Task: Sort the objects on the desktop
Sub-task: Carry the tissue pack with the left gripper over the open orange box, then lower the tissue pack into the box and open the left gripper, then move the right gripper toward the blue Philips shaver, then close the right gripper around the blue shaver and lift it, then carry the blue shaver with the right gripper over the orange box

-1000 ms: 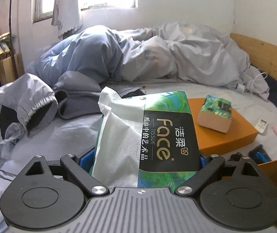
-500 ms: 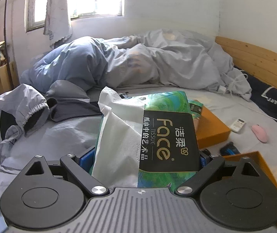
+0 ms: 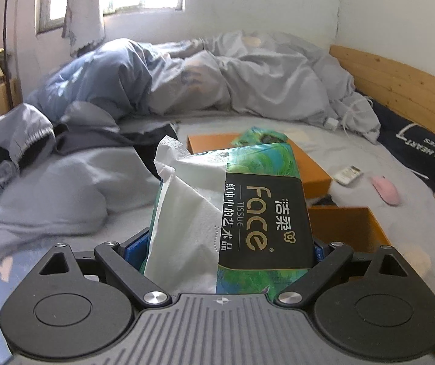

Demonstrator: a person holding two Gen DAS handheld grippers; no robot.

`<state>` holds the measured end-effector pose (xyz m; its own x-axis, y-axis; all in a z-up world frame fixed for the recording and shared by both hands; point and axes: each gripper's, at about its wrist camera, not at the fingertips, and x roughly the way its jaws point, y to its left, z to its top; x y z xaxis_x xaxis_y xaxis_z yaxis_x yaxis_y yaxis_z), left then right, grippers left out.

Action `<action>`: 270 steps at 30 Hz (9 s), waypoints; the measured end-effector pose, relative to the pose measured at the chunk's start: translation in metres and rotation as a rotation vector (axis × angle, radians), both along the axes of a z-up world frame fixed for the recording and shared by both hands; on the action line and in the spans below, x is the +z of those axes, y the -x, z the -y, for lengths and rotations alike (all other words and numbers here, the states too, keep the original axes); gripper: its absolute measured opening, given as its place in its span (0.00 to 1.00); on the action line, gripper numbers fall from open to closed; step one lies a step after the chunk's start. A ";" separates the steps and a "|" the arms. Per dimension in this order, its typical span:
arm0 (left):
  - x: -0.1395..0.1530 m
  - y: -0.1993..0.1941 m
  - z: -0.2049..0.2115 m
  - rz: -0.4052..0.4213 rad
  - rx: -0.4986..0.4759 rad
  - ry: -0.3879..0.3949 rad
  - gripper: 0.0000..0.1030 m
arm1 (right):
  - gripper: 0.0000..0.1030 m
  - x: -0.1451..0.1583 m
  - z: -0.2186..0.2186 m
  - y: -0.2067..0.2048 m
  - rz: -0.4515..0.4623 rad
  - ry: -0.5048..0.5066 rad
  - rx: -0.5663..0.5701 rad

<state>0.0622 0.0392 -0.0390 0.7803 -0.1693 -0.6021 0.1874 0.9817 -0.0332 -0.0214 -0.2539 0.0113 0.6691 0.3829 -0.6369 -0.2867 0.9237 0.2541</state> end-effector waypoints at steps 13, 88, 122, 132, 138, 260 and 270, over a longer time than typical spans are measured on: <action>-0.035 0.002 0.018 -0.118 0.018 -0.047 0.91 | 1.00 0.001 0.002 0.010 0.001 0.009 -0.004; -0.055 -0.020 0.061 -0.292 -0.032 -0.420 0.99 | 1.00 -0.001 0.011 0.014 -0.005 0.037 -0.023; 0.021 0.112 0.020 0.197 0.060 0.149 1.00 | 1.00 0.000 0.024 0.021 0.029 0.077 -0.074; -0.013 0.112 0.023 0.153 0.094 0.138 1.00 | 1.00 -0.013 0.021 0.015 0.002 0.109 -0.070; -0.015 0.114 0.026 0.163 0.073 0.112 1.00 | 1.00 -0.017 0.021 0.007 -0.012 0.103 -0.079; -0.028 0.093 0.076 0.134 -0.001 0.201 1.00 | 0.46 -0.084 0.064 -0.233 -0.196 0.031 -0.080; -0.018 0.110 0.076 0.170 -0.009 0.213 1.00 | 0.46 -0.011 0.055 -0.187 -0.067 -0.012 0.002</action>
